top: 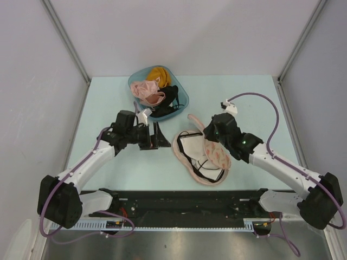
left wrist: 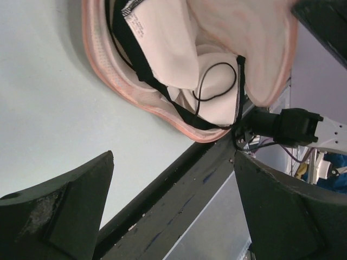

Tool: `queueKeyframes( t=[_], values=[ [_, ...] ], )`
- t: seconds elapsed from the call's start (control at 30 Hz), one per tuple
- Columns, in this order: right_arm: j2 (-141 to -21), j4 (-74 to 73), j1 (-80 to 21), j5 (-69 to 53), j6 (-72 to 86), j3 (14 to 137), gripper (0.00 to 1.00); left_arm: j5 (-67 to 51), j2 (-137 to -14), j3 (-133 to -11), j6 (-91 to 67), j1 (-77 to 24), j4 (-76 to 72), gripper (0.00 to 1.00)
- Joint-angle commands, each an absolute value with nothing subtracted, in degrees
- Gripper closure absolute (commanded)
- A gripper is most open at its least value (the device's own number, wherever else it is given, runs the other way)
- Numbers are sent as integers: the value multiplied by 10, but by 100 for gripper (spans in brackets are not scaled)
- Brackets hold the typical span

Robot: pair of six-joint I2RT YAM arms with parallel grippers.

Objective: Unzip the laundry bag and remove the bra

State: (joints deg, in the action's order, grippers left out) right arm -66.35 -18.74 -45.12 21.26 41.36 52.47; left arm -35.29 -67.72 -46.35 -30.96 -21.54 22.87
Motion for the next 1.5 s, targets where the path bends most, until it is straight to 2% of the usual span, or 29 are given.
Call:
queueKeyframes(
  t=[0.0,0.2,0.27,0.4,0.53,0.77,0.9,1.47],
  values=[
    [-686,-141,-354,60,410,509,100,-400,-671,-462,-288,-228,206,4],
    [-695,-84,-244,-85,453,453,100,-402,-688,-463,-301,-264,179,4],
    [-686,-70,-234,-91,465,436,100,-409,-700,-440,-342,-290,123,4],
    [-661,-55,-216,-101,475,400,100,-338,-758,-467,-373,-344,118,6],
    [-640,-73,-209,-100,468,398,100,-289,-837,-512,-411,-345,113,11],
    [-601,-97,-192,-112,464,381,100,-288,-920,-533,-514,-345,16,18],
    [-588,-101,-178,-121,461,376,100,-215,-948,-579,-507,-351,94,17],
    [-574,-83,-161,-142,466,355,100,-212,-1018,-595,-533,-378,52,20]
  ],
)
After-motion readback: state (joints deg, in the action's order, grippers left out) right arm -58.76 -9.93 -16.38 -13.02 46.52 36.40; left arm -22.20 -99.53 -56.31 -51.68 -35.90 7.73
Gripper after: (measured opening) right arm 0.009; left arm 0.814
